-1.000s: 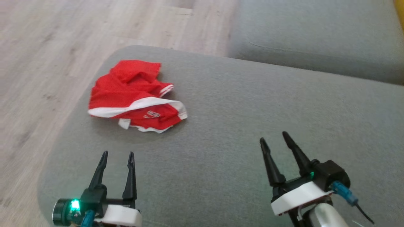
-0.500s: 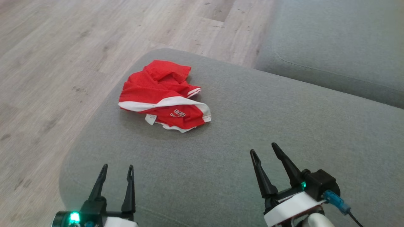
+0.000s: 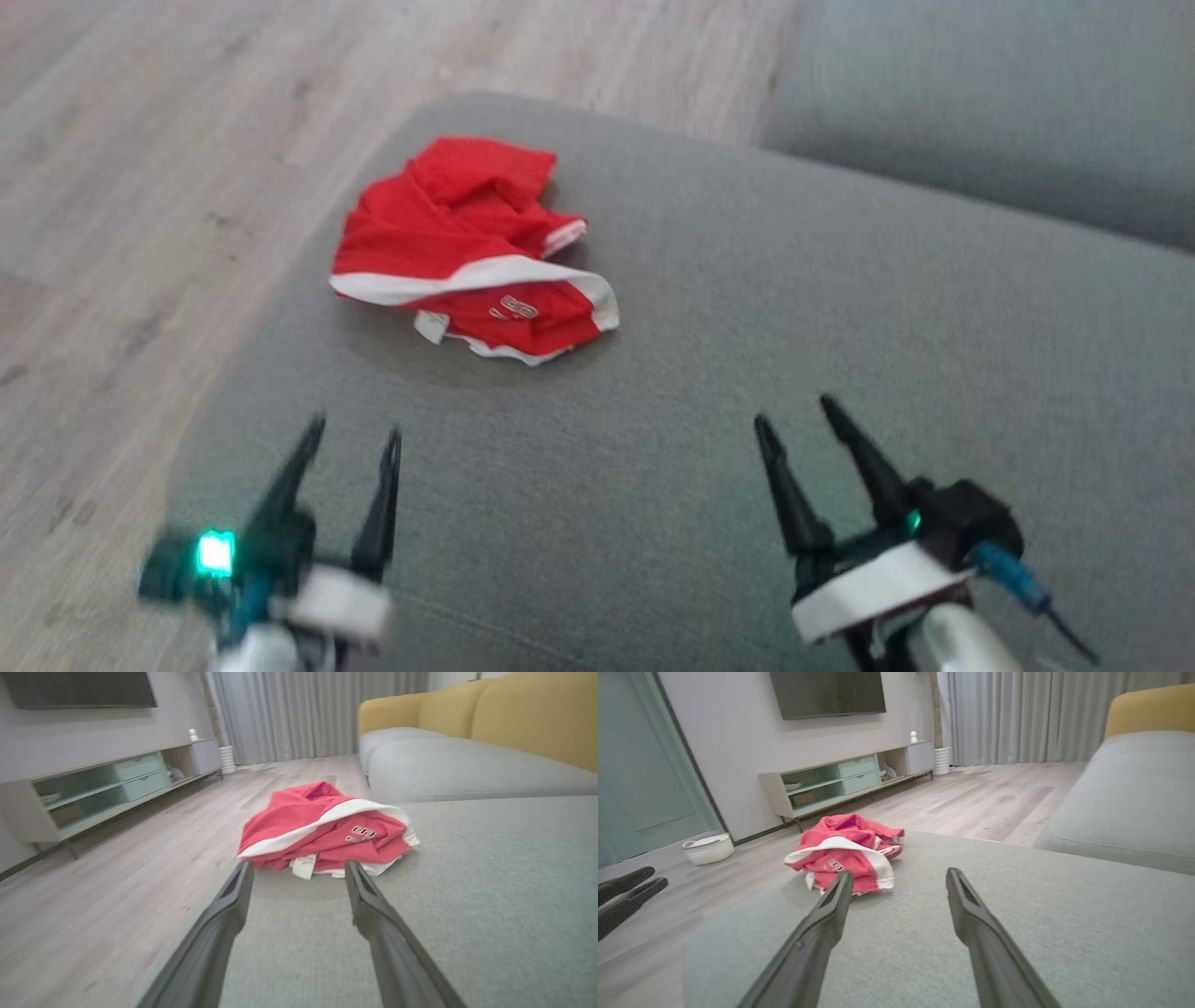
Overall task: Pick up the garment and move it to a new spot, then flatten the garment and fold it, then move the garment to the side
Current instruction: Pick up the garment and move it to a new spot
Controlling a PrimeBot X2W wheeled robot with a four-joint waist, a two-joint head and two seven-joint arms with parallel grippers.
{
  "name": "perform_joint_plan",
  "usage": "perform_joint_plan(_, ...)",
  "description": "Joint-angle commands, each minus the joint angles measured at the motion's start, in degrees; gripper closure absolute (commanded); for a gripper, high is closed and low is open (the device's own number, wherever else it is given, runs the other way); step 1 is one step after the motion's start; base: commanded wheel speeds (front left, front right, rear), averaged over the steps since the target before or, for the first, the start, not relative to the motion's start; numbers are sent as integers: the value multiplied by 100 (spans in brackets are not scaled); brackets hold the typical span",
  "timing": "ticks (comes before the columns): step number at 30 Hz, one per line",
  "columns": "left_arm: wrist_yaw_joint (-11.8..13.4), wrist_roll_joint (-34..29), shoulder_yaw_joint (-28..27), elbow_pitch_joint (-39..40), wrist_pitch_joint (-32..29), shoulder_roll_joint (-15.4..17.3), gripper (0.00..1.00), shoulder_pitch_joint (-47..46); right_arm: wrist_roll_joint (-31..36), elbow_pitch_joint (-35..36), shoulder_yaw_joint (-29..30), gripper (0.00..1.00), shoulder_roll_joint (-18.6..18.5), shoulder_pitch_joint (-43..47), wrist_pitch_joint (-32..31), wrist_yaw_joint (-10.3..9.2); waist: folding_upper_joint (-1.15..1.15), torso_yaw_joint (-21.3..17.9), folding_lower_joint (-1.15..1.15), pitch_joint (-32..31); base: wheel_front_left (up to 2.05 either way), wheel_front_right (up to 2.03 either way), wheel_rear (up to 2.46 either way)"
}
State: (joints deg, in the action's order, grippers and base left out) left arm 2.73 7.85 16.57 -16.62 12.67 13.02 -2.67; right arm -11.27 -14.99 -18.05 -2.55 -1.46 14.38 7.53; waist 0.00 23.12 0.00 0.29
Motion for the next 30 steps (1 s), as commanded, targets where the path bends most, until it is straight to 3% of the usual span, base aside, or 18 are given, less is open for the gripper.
perform_joint_plan(1,-167,-44,-157,56,-104,191,0,-797,41,260,-30,0,-32,-423,62,-4,0,-227,0,348,0,0,0)
perform_joint_plan(5,-720,38,-39,-464,-524,478,0,-1753,195,339,86,0,-32,-599,62,-4,0,-439,0,787,0,0,0)
perform_joint_plan(8,-947,171,122,-1000,-892,750,0,-2502,304,389,105,0,-32,-755,62,-4,0,-602,0,1095,0,0,0)
perform_joint_plan(16,-1019,1297,1043,-2024,-1418,1195,0,-3871,312,455,49,0,-32,-1010,62,-4,0,-919,0,1606,0,0,0)
perform_joint_plan(27,-1021,2644,2069,-2778,-1573,1583,0,-4628,301,469,-45,0,-32,-1159,62,-4,0,-1101,0,1904,0,0,0)
perform_joint_plan(28,-1021,2789,2174,-2835,-1652,1596,4,-4655,302,468,-41,0,-32,-1165,62,-4,0,-1107,0,1915,0,0,0)
perform_joint_plan(30,-1021,2977,2358,-2890,-1643,1660,100,-4738,303,465,-23,0,-32,-1175,62,-4,0,-1118,0,1926,0,0,0)
